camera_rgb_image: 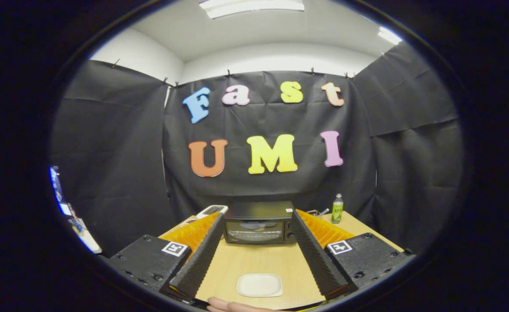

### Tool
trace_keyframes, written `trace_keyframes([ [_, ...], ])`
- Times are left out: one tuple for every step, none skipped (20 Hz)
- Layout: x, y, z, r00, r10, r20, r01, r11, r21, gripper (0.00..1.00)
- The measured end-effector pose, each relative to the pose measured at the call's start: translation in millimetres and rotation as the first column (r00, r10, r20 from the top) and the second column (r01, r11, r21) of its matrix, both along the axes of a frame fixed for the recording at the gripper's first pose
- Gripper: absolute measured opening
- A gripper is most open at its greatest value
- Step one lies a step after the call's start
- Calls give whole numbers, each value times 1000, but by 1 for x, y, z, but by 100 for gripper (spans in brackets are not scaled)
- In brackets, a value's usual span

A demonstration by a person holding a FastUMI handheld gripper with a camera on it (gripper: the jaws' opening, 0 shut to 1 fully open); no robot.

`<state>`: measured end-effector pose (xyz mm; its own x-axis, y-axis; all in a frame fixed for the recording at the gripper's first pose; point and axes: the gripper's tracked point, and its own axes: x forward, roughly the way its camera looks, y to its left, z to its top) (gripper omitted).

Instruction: Open the toaster oven, put the food inside, and close the toaster oven door.

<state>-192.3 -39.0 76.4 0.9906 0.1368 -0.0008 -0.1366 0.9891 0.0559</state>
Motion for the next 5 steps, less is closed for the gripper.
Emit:
trace_keyframes([
  [1, -3, -1, 1000, -11, -5, 11, 1000, 0, 100],
  [2, -3, 0, 1000, -20, -4, 20, 1000, 2, 100],
  [2, -4, -1, 1000, -24, -4, 24, 1000, 3, 100],
  [3, -4, -3, 1000, -24, -5, 24, 1000, 3, 100],
  [3, -4, -4, 1000, -22, -5, 22, 1000, 3, 100],
])
